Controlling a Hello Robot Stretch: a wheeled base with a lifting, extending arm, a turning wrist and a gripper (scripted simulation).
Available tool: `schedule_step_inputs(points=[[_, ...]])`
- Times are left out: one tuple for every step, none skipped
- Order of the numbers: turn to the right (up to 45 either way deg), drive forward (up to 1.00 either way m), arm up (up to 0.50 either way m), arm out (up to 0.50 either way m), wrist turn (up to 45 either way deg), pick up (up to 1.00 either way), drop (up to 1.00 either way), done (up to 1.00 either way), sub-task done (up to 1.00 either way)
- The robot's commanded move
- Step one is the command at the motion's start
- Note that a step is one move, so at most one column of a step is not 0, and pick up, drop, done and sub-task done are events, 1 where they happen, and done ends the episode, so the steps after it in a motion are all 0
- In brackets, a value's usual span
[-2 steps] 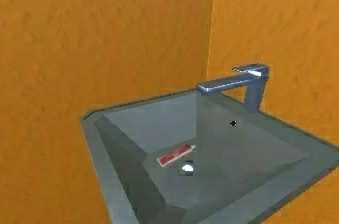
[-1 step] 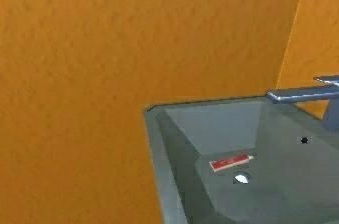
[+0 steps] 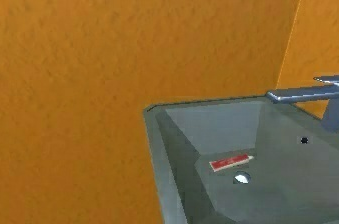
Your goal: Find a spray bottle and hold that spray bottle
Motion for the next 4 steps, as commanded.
schedule_step_inputs(points=[[0.0, 0.0, 0.0, 0.36, 0.0, 0.0, 0.0, 0.0, 0.0], [0.0, 0.0, 0.0, 0.0, 45.0, 0.0, 0.0, 0.0, 0.0], [0.0, 0.0, 0.0, 0.0, 45.0, 0.0, 0.0, 0.0, 0.0], [0.0, 0.0, 0.0, 0.0, 45.0, 0.0, 0.0, 0.0, 0.0]])
